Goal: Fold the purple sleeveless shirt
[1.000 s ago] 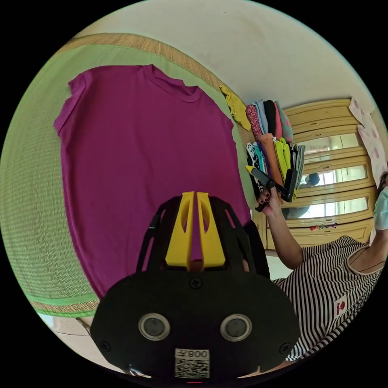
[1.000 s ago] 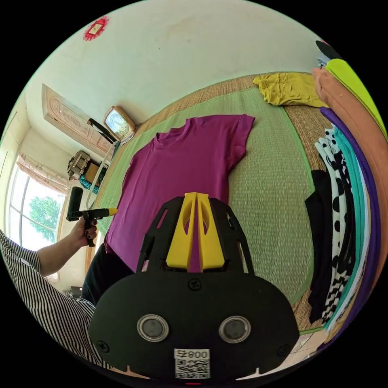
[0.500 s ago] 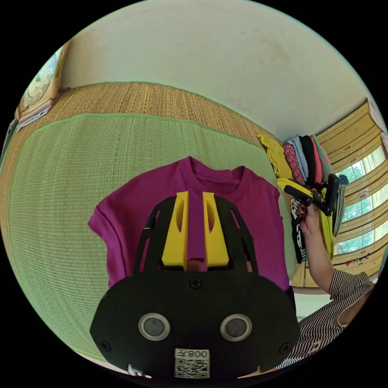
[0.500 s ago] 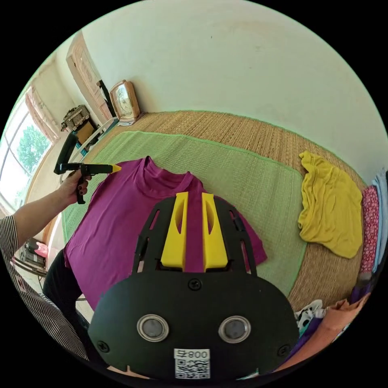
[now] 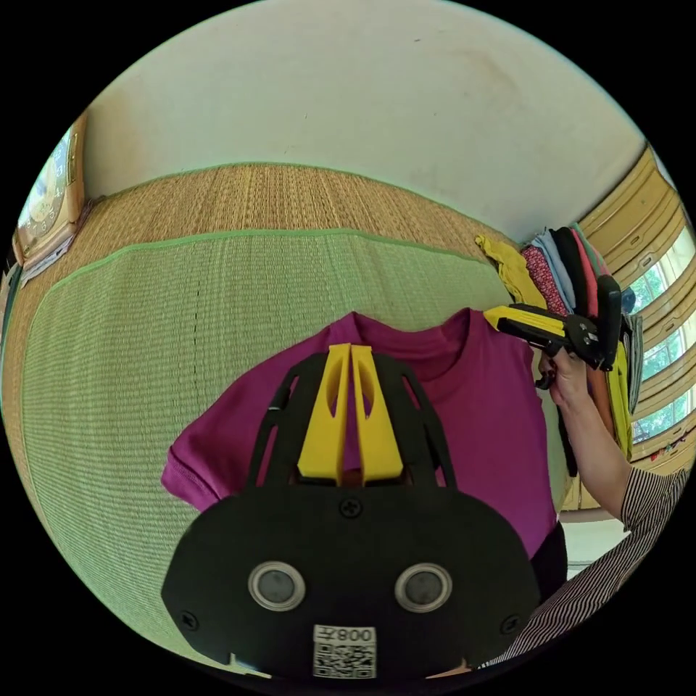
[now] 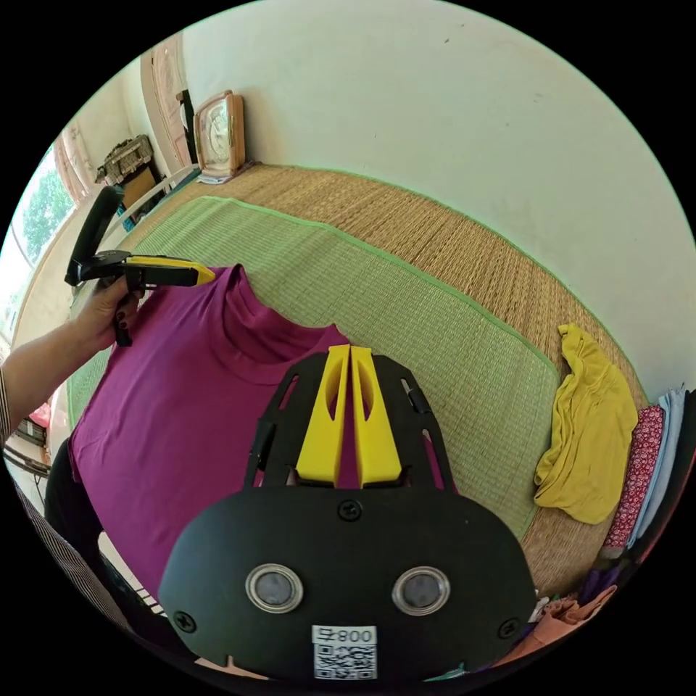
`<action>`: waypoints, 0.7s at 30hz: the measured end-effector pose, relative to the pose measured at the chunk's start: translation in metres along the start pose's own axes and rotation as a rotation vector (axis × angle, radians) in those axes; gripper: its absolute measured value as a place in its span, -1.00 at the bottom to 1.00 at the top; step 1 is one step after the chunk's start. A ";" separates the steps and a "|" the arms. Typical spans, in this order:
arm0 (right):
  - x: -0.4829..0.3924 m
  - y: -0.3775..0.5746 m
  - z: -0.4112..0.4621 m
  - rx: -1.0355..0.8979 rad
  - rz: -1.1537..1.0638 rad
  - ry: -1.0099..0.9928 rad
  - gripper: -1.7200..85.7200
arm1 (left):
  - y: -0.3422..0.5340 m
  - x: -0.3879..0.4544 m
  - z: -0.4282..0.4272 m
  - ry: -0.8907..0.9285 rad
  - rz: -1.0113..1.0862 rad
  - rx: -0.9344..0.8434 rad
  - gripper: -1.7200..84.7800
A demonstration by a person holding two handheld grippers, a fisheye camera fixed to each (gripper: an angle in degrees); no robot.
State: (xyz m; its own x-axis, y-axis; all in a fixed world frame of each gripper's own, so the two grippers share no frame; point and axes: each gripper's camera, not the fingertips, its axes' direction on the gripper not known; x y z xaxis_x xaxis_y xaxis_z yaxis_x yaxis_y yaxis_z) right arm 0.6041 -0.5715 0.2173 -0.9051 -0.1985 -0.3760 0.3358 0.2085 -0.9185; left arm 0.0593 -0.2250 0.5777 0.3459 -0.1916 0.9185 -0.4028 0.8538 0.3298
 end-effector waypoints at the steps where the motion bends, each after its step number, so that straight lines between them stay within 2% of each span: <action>1: 0.001 -0.001 -0.005 0.017 0.002 -0.003 -0.96 | -0.004 0.002 -0.008 0.002 0.001 0.046 -0.95; 4: 0.005 -0.011 -0.015 0.041 0.014 -0.032 -0.96 | -0.019 0.008 -0.018 0.026 0.035 0.116 -0.93; 6: 0.006 -0.021 0.002 -0.018 0.023 -0.033 -0.96 | -0.030 0.012 -0.012 -0.015 0.056 0.096 -0.92; 10: 0.006 -0.032 0.023 -0.095 0.051 -0.020 -0.96 | -0.049 0.012 0.021 -0.112 0.074 -0.064 -0.93; 13: 0.007 -0.034 0.021 -0.079 0.060 -0.029 -0.96 | -0.059 0.014 0.019 -0.100 0.071 -0.052 -0.94; 19: 0.014 -0.033 0.000 -0.021 0.074 0.002 -0.96 | -0.074 0.023 -0.008 -0.103 0.078 0.085 -0.95; 21: 0.023 -0.036 0.005 -0.036 0.114 -0.048 -0.96 | -0.080 0.024 0.001 -0.116 0.078 0.051 -0.94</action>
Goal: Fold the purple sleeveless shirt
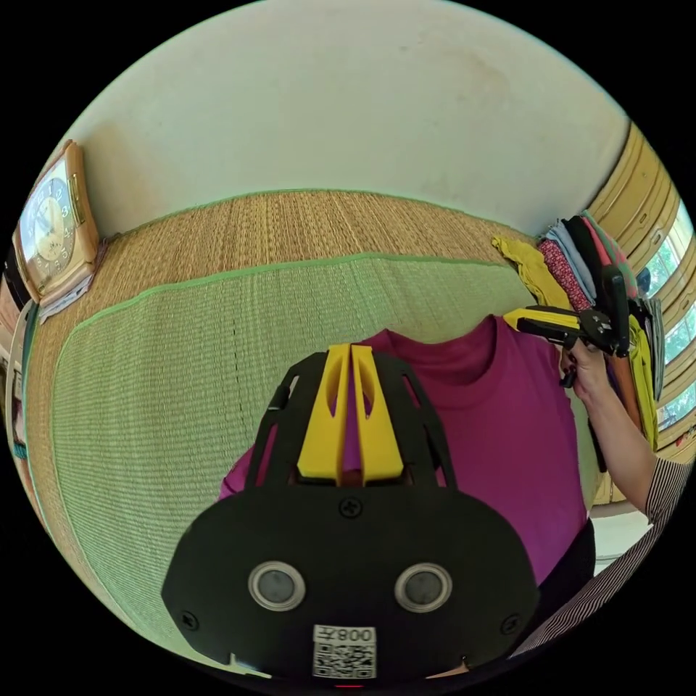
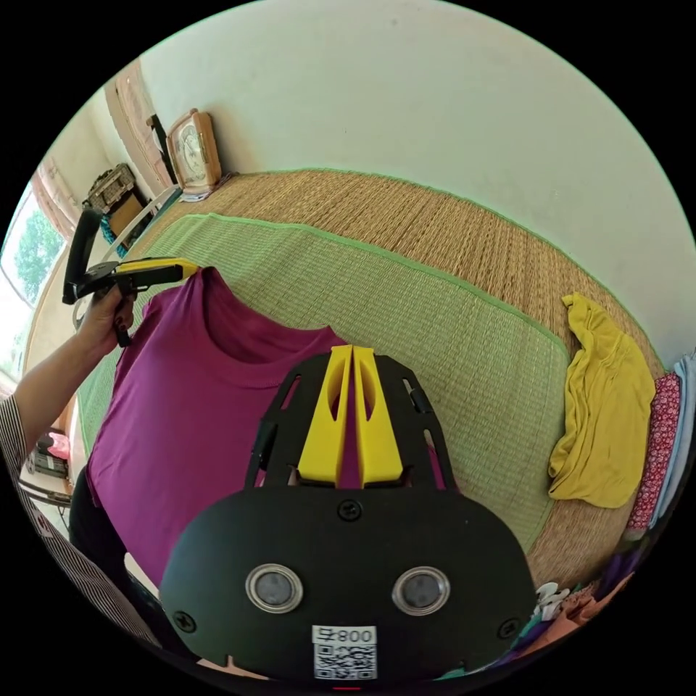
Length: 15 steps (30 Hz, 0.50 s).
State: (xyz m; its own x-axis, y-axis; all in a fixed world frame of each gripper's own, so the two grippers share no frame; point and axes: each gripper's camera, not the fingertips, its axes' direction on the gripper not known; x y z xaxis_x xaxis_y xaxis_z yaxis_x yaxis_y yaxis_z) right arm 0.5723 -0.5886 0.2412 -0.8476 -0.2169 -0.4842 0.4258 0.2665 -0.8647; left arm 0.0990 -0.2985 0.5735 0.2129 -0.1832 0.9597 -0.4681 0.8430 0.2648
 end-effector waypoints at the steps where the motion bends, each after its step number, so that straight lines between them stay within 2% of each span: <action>1: 0.001 -0.001 0.003 -0.012 0.006 -0.006 -0.96 | -0.003 0.000 0.009 0.005 -0.012 -0.034 -0.94; 4: 0.001 -0.001 -0.001 0.001 0.002 0.001 -0.96 | -0.005 0.000 0.010 0.055 -0.043 -0.004 -0.91; 8: -0.009 -0.003 -0.021 0.066 -0.051 -0.040 -0.93 | -0.017 0.026 0.010 0.148 0.068 0.027 -0.88; 10: -0.022 -0.010 -0.018 0.048 -0.116 -0.092 -0.91 | -0.026 0.047 0.020 0.172 0.145 -0.012 -0.88; 15: -0.063 -0.023 0.020 -0.077 -0.253 -0.054 -0.93 | -0.043 0.095 0.052 0.116 0.280 -0.103 -0.92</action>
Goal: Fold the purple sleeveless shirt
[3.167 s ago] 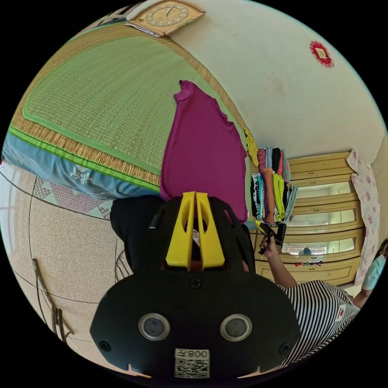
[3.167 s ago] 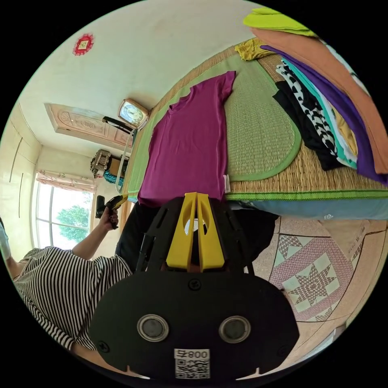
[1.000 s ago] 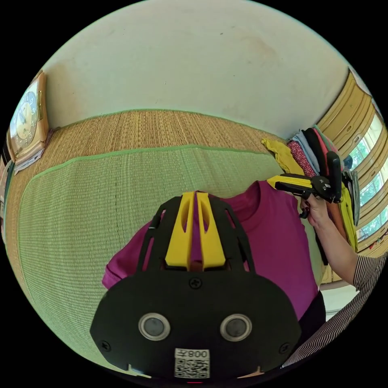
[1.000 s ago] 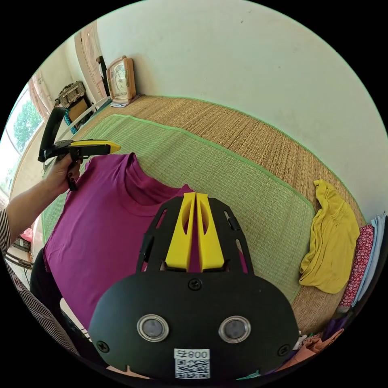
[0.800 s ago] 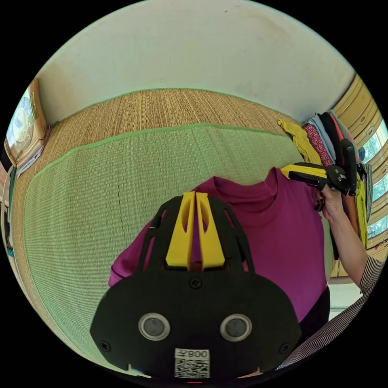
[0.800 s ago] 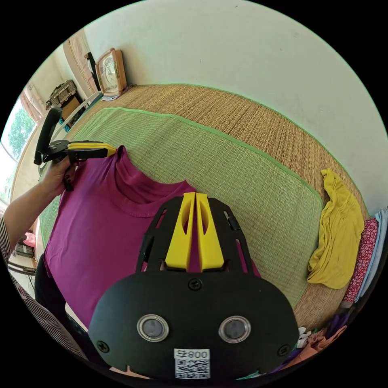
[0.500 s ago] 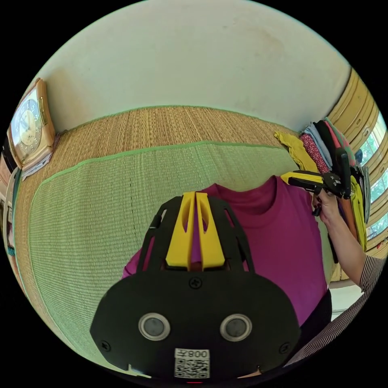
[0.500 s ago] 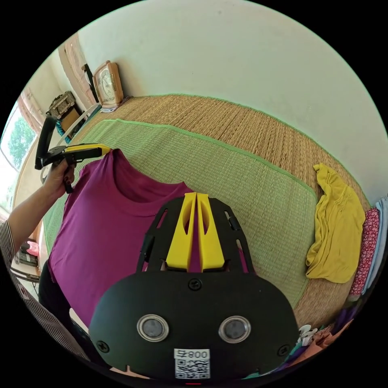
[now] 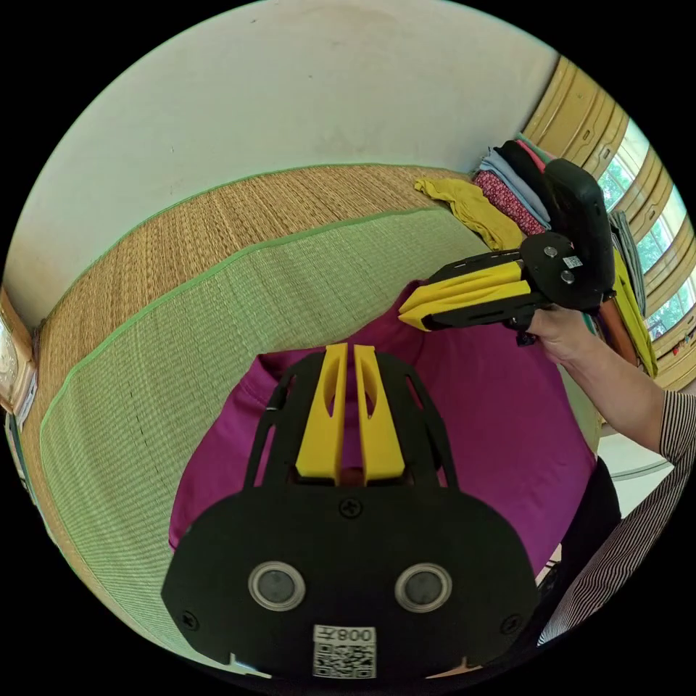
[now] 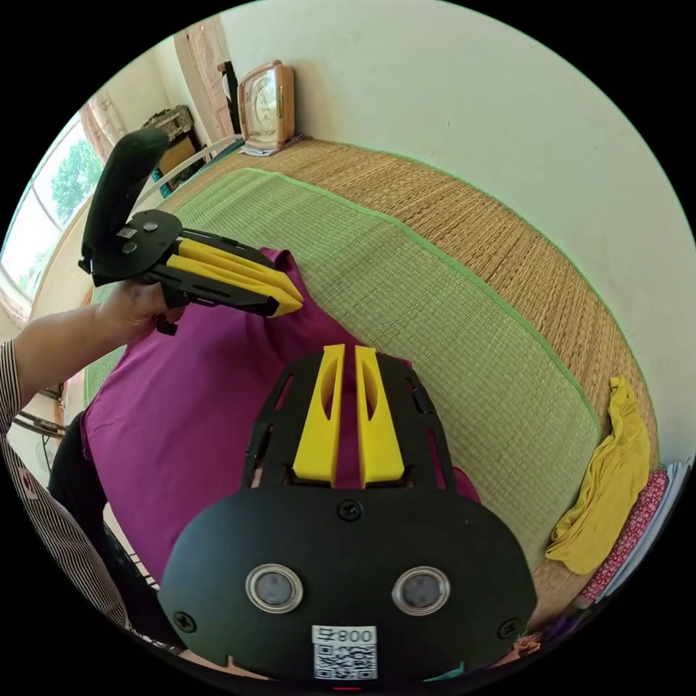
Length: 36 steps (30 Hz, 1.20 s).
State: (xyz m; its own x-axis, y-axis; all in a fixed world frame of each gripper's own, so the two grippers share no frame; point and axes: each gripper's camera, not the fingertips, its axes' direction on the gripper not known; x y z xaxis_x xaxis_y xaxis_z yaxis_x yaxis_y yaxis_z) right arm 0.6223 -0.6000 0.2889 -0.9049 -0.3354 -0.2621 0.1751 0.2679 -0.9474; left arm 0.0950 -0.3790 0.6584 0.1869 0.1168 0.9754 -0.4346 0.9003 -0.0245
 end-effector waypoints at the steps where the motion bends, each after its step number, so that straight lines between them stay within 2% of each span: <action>1: -0.002 -0.001 0.004 -0.014 -0.004 0.001 -0.94 | -0.006 0.005 0.009 -0.015 0.012 -0.028 -0.93; 7: 0.002 0.002 0.015 -0.011 0.039 0.079 -0.97 | -0.025 0.013 0.028 -0.093 -0.010 -0.020 -0.95; 11: 0.007 0.013 0.013 0.001 0.069 0.062 -0.97 | -0.028 0.011 0.030 -0.049 -0.059 0.013 -0.93; 17: 0.034 0.097 -0.046 0.143 0.182 0.120 -0.97 | 0.026 -0.009 -0.019 -0.047 -0.181 0.144 -0.90; 22: 0.078 0.160 -0.038 0.066 0.326 0.116 -0.97 | 0.070 -0.043 -0.007 -0.158 -0.358 0.028 -0.94; 23: 0.088 0.167 -0.025 0.016 0.357 0.102 -0.97 | 0.074 -0.050 0.002 -0.135 -0.414 -0.001 -0.95; 27: 0.094 0.188 -0.044 0.099 0.423 0.071 -0.96 | 0.069 -0.043 0.001 -0.072 -0.464 0.100 -0.95; 32: 0.066 0.256 -0.089 0.257 0.483 0.071 -0.94 | 0.047 0.018 0.008 0.110 -0.322 0.190 -0.94; 36: 0.035 0.344 -0.096 0.286 0.608 0.081 -0.89 | 0.024 0.072 0.039 0.278 -0.200 0.149 -0.92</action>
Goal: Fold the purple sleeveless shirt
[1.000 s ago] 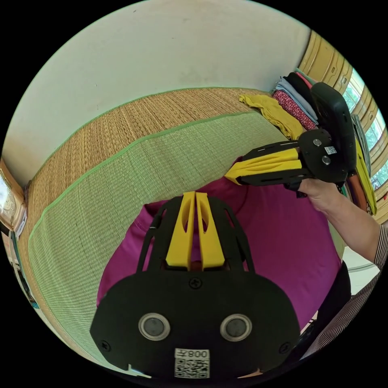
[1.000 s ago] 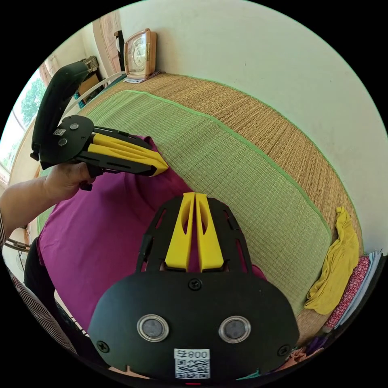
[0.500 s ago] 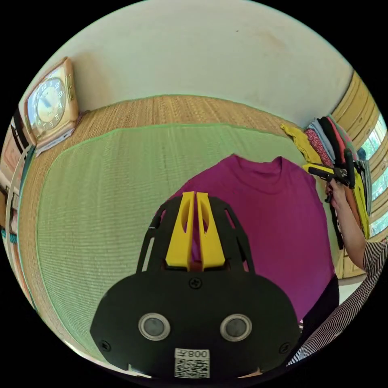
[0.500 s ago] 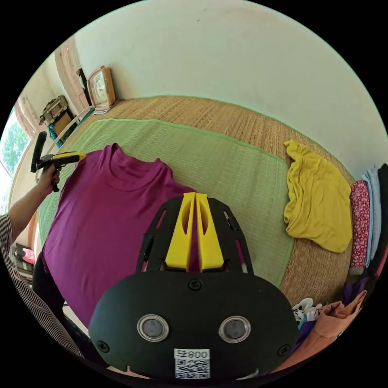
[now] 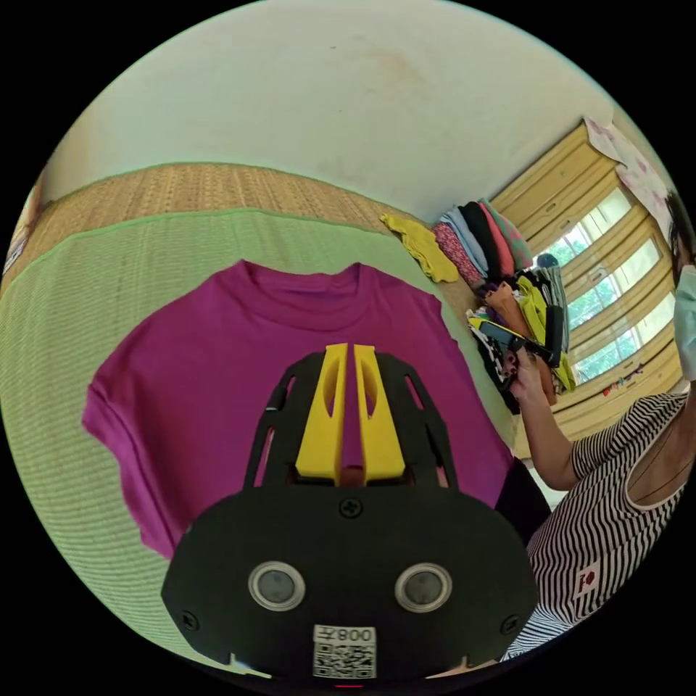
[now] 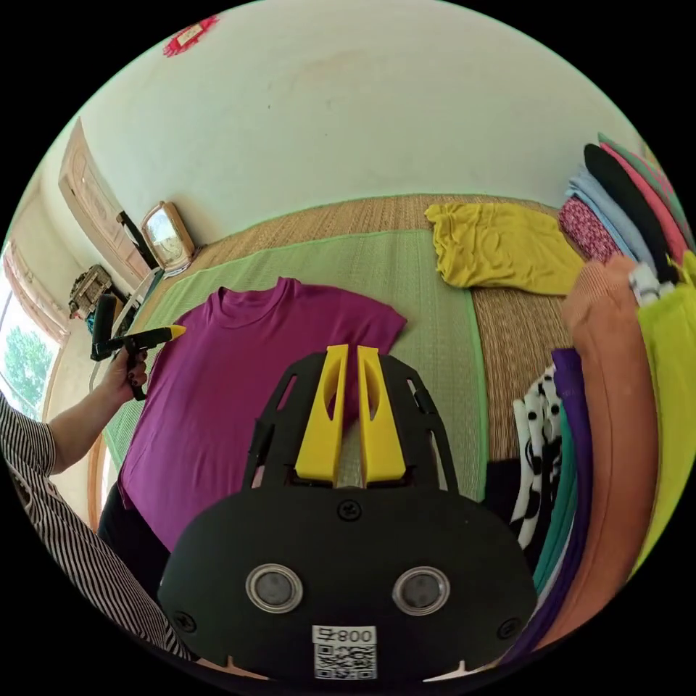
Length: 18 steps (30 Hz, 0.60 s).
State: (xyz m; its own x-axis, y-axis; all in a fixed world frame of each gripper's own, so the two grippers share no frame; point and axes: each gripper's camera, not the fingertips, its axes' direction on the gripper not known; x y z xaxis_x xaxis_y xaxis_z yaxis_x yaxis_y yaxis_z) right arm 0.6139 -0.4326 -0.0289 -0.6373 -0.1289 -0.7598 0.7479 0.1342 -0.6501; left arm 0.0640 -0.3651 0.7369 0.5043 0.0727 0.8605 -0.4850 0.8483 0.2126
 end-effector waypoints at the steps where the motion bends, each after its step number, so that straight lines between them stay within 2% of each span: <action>1: 0.004 0.010 0.000 -0.011 0.022 0.009 -0.88 | -0.005 0.015 0.017 0.045 0.028 -0.031 -0.91; 8: 0.029 0.057 0.020 -0.093 0.058 0.030 -0.80 | -0.069 0.115 0.123 0.147 0.255 -0.190 -0.85; 11: 0.034 0.060 0.024 -0.082 0.036 -0.038 -0.80 | -0.101 0.158 0.167 0.141 0.345 -0.255 -0.82; 18: 0.039 0.074 0.034 -0.124 -0.007 -0.023 -0.81 | -0.158 0.235 0.253 0.063 0.511 -0.374 -0.78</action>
State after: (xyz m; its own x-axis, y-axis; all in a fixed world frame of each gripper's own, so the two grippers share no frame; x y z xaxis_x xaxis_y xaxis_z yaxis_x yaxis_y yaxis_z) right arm 0.6509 -0.4606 -0.1066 -0.6370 -0.1530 -0.7555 0.7138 0.2531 -0.6530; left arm 0.0778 -0.6151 1.0226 0.3219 0.5380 0.7791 -0.3989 0.8233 -0.4037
